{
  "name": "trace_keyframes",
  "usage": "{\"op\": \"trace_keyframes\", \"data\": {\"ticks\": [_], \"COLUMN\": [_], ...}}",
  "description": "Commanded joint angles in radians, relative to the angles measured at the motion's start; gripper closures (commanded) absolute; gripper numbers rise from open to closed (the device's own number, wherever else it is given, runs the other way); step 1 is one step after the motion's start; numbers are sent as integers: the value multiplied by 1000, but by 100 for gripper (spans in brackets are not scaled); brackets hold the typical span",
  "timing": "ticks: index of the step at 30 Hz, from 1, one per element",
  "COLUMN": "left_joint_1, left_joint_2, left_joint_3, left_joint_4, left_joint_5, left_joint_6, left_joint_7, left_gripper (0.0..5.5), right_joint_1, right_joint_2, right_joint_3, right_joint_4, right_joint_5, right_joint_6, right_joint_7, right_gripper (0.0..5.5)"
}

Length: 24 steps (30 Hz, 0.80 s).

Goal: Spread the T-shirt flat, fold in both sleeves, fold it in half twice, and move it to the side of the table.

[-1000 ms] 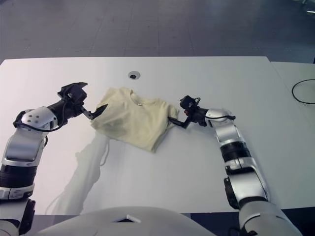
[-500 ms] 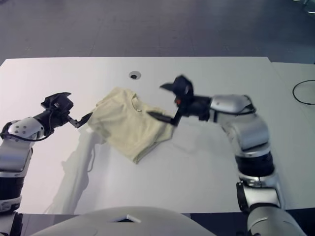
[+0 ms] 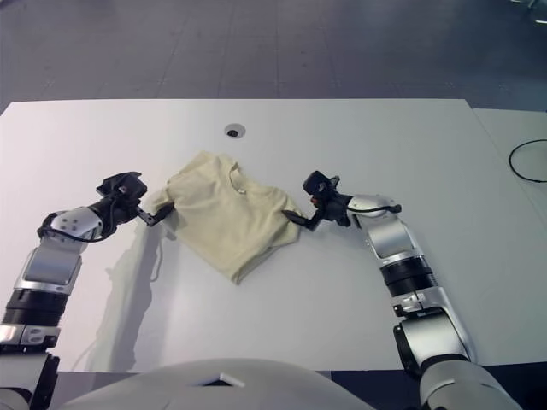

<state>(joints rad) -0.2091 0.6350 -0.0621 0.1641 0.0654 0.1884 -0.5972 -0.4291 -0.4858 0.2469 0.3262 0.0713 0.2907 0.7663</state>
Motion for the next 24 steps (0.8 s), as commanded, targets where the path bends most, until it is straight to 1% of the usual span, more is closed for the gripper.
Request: {"op": "trace_keyframes", "data": {"ticks": [1,2,4,9,11,14,16,20,22,24], "left_joint_1": [-37,-58,-135,-374,-440,-515,-540,-578,-551,-454], "left_joint_2": [-3,-6,-17,-73,-106,-151,-144,-86,-42,16], "left_joint_3": [-22,-30,-61,-112,-124,-171,-187,-148,-97,-25], "left_joint_4": [65,97,201,541,643,755,796,814,715,469], "left_joint_5": [30,38,65,109,108,142,163,149,105,21], "left_joint_6": [-41,-59,-116,-283,-357,-458,-498,-541,-536,-474], "left_joint_7": [2,1,-1,-5,-24,-59,-64,-57,-64,-118], "left_gripper": [12,12,12,12,12,12,12,12,12,12], "right_joint_1": [-14,1,71,268,282,278,255,205,194,186], "right_joint_2": [0,-7,-47,-236,-249,-217,-201,-179,-170,-161], "right_joint_3": [9,18,52,183,218,235,224,120,54,-40], "right_joint_4": [65,48,-68,-531,-657,-743,-730,-680,-728,-826], "right_joint_5": [-35,-39,-40,4,23,30,25,34,81,162], "right_joint_6": [-36,-36,-12,128,187,260,277,295,342,429], "right_joint_7": [14,27,85,305,329,294,272,191,168,146], "right_gripper": [12,12,12,12,12,12,12,12,12,12]}}
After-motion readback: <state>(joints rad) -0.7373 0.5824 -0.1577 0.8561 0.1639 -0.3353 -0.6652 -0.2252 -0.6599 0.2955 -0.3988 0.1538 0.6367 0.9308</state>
